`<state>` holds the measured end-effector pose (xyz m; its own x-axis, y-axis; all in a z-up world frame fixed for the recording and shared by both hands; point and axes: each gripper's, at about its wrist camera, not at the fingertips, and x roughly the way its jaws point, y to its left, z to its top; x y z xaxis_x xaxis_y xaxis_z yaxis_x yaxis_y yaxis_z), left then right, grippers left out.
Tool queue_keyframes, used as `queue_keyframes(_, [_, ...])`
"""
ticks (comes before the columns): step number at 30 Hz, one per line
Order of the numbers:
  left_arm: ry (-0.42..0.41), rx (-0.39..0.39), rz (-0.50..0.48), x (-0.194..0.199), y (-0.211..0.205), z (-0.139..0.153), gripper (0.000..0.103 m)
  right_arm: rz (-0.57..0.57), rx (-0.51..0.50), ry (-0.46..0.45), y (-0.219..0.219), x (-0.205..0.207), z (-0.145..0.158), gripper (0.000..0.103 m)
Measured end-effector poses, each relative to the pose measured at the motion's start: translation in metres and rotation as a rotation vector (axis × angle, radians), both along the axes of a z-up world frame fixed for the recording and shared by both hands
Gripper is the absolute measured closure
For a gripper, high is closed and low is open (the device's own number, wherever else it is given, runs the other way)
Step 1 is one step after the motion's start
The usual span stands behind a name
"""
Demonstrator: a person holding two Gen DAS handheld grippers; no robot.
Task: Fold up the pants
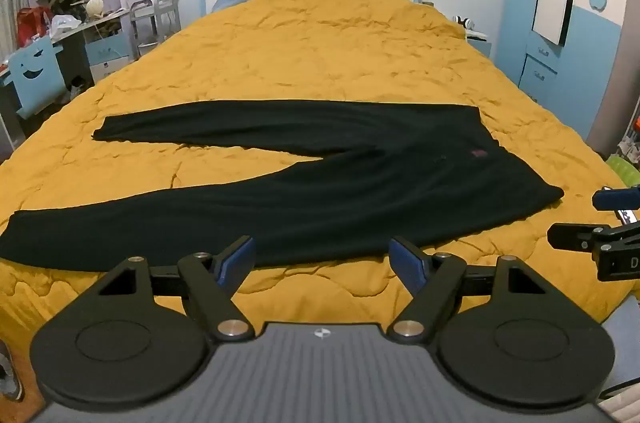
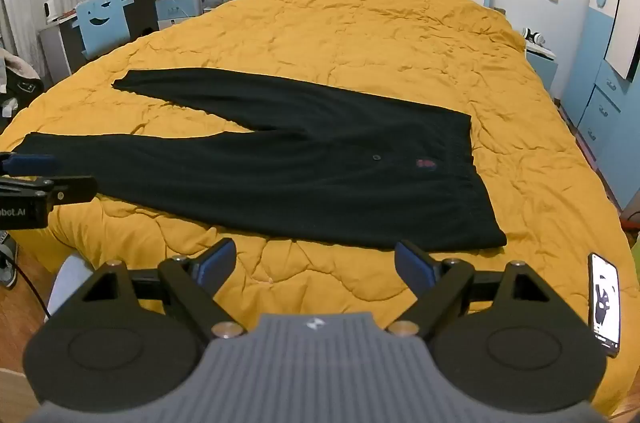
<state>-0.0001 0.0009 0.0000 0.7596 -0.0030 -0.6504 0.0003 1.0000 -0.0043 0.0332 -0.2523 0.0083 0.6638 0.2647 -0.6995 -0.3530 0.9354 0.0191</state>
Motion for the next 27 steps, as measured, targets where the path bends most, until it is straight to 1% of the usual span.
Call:
queue_keyframes(6, [0.009,-0.006,-0.006,-0.001,0.012,-0.001,0.014,0.000,0.007,0.002,-0.001,-0.002,0.001,0.020])
queue_keyframes(8, [0.019,0.023,0.001,0.001,0.000,0.000,0.014,0.000,0.009,0.001,-0.002,-0.004,0.002,0.020])
queue_keyframes(9, [0.018,0.023,0.002,0.001,0.001,0.000,0.014,-0.001,-0.001,0.013,-0.004,0.003,-0.002,0.020])
queue_keyframes(15, [0.016,0.026,0.010,0.001,-0.001,-0.002,0.014,-0.001,0.002,0.016,-0.008,0.003,-0.001,0.020])
queue_keyframes(18, [0.019,0.021,0.009,0.002,0.000,-0.001,0.014,-0.010,-0.002,0.017,-0.002,-0.002,0.000,0.020])
queue_keyframes(27, [0.013,0.025,0.002,-0.001,-0.001,-0.002,0.014,-0.012,0.004,0.022,-0.001,-0.002,0.001,0.020])
